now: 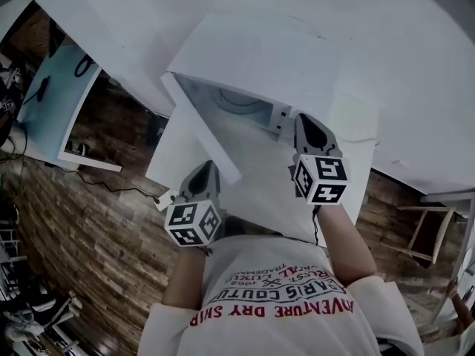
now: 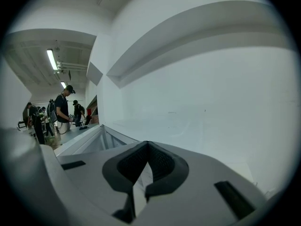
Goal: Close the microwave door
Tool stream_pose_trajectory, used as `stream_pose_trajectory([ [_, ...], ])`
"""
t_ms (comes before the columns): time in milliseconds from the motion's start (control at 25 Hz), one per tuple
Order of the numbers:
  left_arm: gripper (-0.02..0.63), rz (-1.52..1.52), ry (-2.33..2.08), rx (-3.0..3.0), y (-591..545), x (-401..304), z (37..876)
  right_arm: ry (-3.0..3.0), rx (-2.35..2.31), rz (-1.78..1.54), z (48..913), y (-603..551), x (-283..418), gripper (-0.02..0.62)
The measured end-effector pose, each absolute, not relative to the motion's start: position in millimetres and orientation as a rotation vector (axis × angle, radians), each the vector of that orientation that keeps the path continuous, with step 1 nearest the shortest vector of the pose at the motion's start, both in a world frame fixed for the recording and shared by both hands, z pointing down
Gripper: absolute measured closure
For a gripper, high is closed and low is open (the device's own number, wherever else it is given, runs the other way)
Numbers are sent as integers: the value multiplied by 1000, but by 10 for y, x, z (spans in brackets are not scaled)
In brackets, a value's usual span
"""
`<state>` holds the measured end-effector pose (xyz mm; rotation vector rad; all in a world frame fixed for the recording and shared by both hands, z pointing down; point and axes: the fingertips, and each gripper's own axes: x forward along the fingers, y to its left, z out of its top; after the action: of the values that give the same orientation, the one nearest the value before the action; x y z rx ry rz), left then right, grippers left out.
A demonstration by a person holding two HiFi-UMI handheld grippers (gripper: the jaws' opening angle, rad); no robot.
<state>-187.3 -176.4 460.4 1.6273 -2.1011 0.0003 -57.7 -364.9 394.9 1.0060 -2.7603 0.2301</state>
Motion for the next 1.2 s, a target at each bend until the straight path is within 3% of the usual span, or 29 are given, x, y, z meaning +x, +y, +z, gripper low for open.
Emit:
stream_pose_trajectory([
  [1200,609,152,-1619,2247,-3020,-1565,4418,-2577,1232,197,3980,-3705,-562,589],
])
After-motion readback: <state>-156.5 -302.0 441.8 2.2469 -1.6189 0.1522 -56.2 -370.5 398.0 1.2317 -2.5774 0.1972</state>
